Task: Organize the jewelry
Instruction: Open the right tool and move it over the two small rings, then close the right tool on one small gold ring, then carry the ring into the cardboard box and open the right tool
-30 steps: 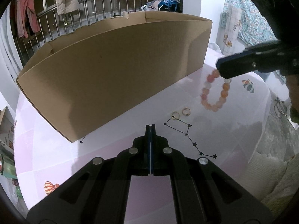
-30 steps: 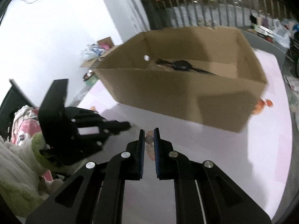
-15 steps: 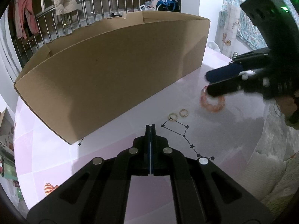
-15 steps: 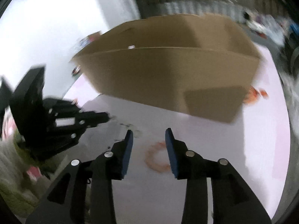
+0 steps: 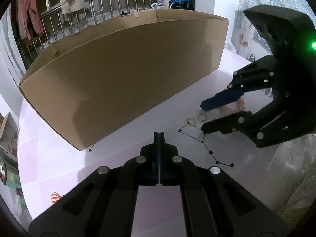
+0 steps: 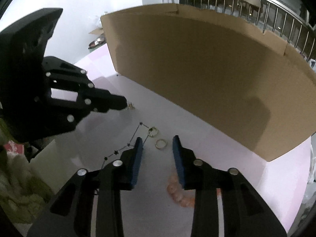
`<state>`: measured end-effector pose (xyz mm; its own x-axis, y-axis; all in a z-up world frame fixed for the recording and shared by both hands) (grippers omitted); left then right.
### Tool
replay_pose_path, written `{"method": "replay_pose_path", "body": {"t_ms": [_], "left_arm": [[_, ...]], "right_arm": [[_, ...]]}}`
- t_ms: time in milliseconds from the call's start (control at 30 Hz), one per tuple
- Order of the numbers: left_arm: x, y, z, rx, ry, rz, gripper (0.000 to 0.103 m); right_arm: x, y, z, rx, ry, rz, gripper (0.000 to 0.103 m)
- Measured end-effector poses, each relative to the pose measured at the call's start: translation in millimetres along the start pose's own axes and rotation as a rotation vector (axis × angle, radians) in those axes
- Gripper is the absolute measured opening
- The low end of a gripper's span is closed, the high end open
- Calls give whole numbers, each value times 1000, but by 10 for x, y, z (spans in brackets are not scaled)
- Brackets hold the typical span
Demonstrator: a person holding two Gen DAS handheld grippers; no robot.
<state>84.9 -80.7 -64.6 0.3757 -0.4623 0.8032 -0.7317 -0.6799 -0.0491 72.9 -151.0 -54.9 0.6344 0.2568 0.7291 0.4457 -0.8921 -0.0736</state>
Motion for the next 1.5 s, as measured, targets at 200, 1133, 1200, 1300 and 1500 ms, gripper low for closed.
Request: {"method": "replay_pose_path", "body": {"t_ms": [200, 1133, 1200, 1300, 1500], "left_arm": [[6, 21, 20, 1, -3, -1, 0], [223, 70, -353, 21, 91, 30, 0], [330, 65, -453, 20, 121, 29, 0], [580, 23, -643, 25, 193, 29, 0], [1059, -150, -669, 8, 307, 3, 0]], "right_arm": [[7, 22, 43, 0, 9, -8, 16], [247, 51, -554, -34, 154, 83, 11], [381, 49, -678, -24, 208, 90, 11], [599, 74, -857, -41, 293, 77, 11], [969, 297, -885, -94, 408, 102, 11]]}}
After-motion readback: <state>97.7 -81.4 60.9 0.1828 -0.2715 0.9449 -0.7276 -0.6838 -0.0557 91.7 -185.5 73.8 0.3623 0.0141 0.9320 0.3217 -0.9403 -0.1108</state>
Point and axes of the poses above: each gripper's, at about its wrist camera, not at the fingertips, and z roughly the way its jaws point, y to its right, x to its top, the point moved 3 cm from there along z, roughly the way its jaws point, and after that the axes turned 12 degrees about y, right-handed, at the moved point
